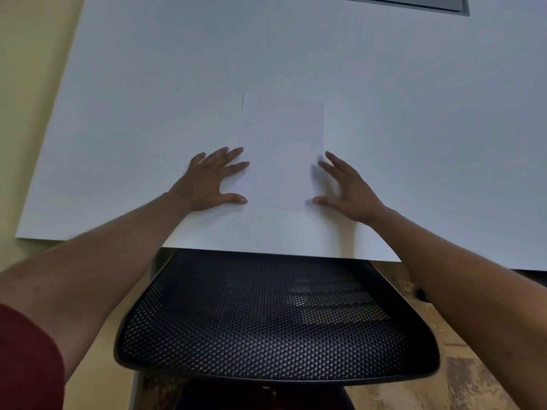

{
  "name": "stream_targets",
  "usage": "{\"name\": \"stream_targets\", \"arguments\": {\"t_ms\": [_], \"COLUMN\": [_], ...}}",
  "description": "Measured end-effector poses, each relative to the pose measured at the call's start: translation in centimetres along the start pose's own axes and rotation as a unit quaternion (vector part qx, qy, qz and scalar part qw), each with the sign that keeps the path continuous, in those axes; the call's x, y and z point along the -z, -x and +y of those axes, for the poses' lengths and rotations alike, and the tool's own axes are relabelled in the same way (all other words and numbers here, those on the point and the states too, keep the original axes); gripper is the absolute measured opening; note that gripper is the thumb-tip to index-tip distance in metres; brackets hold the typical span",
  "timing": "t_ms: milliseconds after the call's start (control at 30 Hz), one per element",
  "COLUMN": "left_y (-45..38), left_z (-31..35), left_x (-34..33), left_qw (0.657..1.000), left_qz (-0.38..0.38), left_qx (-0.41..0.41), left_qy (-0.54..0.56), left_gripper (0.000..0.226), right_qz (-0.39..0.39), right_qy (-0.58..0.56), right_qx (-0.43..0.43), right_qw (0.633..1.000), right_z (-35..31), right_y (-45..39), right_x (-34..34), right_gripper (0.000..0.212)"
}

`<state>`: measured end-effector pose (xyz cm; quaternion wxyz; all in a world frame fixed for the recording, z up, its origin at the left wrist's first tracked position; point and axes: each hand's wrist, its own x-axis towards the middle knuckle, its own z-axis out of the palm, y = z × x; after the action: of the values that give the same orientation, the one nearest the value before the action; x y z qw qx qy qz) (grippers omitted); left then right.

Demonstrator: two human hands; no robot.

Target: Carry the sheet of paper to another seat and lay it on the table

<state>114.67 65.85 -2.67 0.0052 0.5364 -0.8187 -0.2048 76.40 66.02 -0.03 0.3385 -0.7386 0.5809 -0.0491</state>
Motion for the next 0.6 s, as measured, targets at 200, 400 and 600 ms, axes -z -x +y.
{"name": "stream_targets", "arguments": {"t_ms": [200, 400, 600], "left_y": [0.4, -1.0, -1.7], "left_z": [1.9, 5.9, 10.7], "left_x": [2.9, 7.8, 13.9], "left_qw": [0.998, 0.981, 0.952], "left_qz": [0.055, 0.164, 0.273], "left_qx": [0.001, -0.001, -0.017], "left_qy": [-0.005, -0.103, -0.138], "left_gripper": [0.085, 0.083, 0.083], "right_qz": [0.125, 0.206, 0.281], "right_qy": [0.014, 0.122, 0.165], "right_qx": [0.018, 0.094, 0.135], "right_qw": [0.992, 0.966, 0.936], "right_z": [-2.4, -6.0, -10.7], "right_y": [1.0, 0.6, 0.6], "right_x": [2.6, 6.7, 12.0], "right_gripper": [0.070, 0.063, 0.064]}}
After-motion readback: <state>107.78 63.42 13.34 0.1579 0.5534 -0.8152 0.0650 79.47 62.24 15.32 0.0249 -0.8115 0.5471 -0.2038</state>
